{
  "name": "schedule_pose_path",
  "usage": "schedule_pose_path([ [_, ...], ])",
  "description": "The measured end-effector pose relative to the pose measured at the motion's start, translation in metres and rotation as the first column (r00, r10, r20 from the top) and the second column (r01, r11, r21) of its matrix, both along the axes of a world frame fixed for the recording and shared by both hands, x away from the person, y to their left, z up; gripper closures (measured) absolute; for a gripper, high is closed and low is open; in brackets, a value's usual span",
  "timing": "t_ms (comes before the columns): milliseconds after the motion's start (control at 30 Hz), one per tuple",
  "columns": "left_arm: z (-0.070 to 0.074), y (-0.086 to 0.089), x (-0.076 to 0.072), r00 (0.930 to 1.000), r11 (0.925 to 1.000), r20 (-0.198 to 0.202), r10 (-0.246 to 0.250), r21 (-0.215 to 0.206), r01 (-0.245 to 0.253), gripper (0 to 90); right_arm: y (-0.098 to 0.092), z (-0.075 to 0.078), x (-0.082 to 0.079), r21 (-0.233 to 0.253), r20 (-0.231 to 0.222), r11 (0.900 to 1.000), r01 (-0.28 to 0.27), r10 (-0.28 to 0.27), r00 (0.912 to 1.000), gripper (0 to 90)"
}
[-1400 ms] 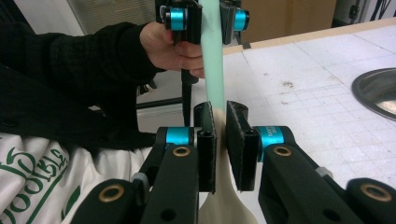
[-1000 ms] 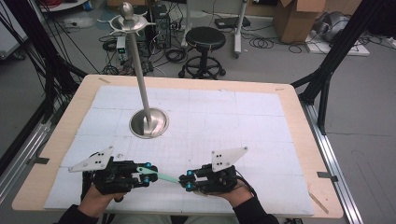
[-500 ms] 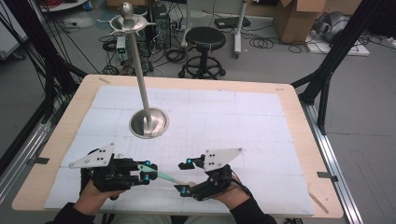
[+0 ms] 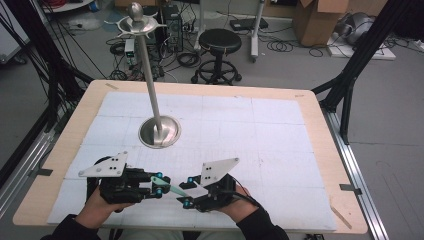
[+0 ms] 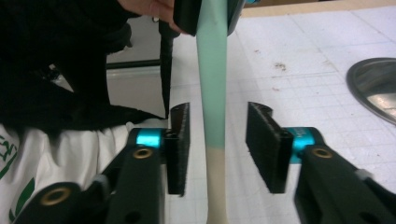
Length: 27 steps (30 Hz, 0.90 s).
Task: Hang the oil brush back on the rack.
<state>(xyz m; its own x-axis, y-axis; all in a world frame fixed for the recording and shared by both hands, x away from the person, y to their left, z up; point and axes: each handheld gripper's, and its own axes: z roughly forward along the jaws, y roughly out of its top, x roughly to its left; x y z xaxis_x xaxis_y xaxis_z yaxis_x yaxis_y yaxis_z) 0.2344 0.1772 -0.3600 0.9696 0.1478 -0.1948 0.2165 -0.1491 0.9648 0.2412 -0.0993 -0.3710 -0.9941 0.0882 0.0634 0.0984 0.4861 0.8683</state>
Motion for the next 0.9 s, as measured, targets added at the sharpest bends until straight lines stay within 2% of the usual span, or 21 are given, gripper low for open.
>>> schedule_pose_path([
  [300, 0.001, -0.002, 0.001, 1.0000, 1.0000, -0.003, 0.002, -0.003, -0.002, 75.8, -0.003, -0.001, -0.001, -0.007, 0.001, 1.000, -0.012, 0.012, 0.9999, 79.2],
  [433, 0.001, -0.003, 0.000, 1.0000, 0.9998, 0.002, 0.000, -0.021, 0.000, 75.6, -0.004, -0.001, -0.001, -0.001, 0.006, 1.000, -0.013, 0.013, 0.9999, 80.2],
  [500, 0.001, -0.003, -0.001, 0.9998, 0.9982, 0.020, -0.001, -0.060, 0.002, 73.7, -0.005, -0.001, -0.001, 0.016, -0.002, 1.000, -0.019, 0.019, 0.9998, 80.4],
  [600, 0.002, -0.003, -0.001, 0.9999, 0.9922, 0.007, 0.008, -0.124, -0.007, 48.8, -0.007, 0.000, 0.000, 0.042, -0.009, 0.999, -0.016, 0.017, 0.9998, 80.5],
  [633, 0.002, -0.002, -0.001, 0.9999, 0.9893, 0.005, 0.011, -0.146, -0.010, 44.4, -0.009, 0.000, 0.000, 0.068, -0.023, 0.998, -0.011, 0.013, 0.9997, 80.5],
  [733, 0.002, -0.001, 0.000, 1.0000, 0.9800, -0.004, 0.007, -0.199, -0.008, 42.9, -0.013, 0.000, 0.001, 0.118, -0.028, 0.993, -0.015, 0.018, 0.9995, 80.5],
  [800, 0.003, -0.001, 0.001, 1.0000, 0.9730, -0.003, 0.004, -0.231, -0.004, 43.2, -0.015, -0.001, 0.000, 0.164, -0.036, 0.986, -0.021, 0.027, 0.9990, 80.5],
  [900, 0.004, -0.002, 0.003, 1.0000, 0.9687, -0.001, -0.001, -0.248, 0.001, 44.3, -0.017, -0.002, 0.001, 0.220, -0.048, 0.975, -0.029, 0.041, 0.9980, 80.5],
])
